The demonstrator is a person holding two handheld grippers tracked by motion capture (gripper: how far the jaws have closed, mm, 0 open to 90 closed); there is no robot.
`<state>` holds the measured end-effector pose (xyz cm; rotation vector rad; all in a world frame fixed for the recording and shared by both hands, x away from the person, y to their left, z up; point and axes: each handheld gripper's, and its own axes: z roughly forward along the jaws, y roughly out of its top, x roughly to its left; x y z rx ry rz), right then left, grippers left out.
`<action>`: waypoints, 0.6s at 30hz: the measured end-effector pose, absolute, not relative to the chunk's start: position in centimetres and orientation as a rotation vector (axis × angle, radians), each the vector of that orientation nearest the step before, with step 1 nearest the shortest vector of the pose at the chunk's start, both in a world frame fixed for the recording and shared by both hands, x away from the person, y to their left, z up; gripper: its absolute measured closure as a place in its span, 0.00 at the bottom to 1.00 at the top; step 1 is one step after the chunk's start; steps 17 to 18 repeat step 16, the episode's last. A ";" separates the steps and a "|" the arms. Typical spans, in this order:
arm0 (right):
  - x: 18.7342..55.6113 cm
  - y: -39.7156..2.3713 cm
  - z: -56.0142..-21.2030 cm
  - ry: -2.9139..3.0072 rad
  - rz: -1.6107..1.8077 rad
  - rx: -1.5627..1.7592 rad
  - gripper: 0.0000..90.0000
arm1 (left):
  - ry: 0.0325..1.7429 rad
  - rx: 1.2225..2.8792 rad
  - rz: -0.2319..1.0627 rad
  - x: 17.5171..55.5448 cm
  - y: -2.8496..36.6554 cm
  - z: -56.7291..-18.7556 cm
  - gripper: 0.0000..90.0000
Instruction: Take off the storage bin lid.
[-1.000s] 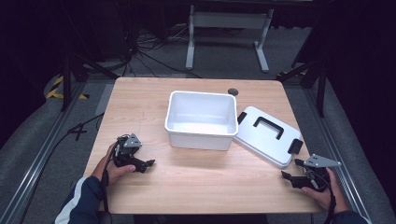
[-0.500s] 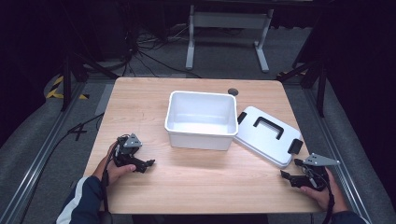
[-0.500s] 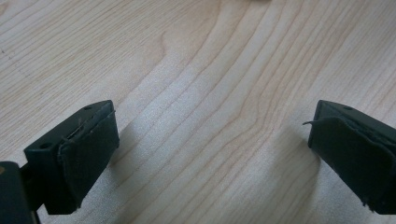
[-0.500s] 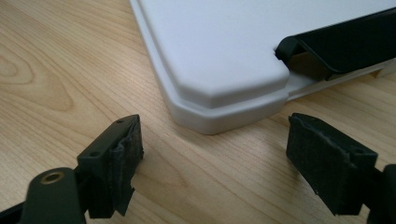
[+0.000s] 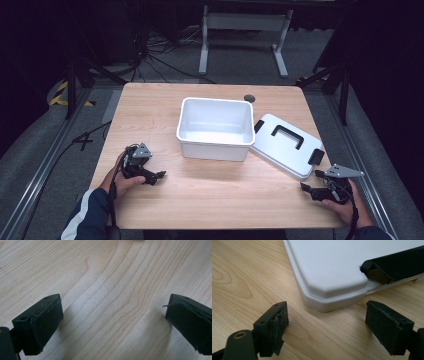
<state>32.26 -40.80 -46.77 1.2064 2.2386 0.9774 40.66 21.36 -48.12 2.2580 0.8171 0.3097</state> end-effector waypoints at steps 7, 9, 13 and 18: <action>32.3 -40.8 -46.8 2.242 0.977 1.204 0.21 | 0.815 2.259 0.310 40.7 21.4 -48.1 0.02; 32.3 -40.8 -46.7 2.244 0.977 1.206 0.21 | 0.816 2.258 0.307 40.7 21.4 -48.1 0.02; 32.3 -40.8 -46.7 2.245 0.977 1.205 0.21 | 0.814 2.258 0.306 40.7 21.4 -48.1 0.02; 32.3 -40.8 -46.7 2.245 0.977 1.205 0.21 | 0.816 2.257 0.303 40.7 21.4 -48.1 0.02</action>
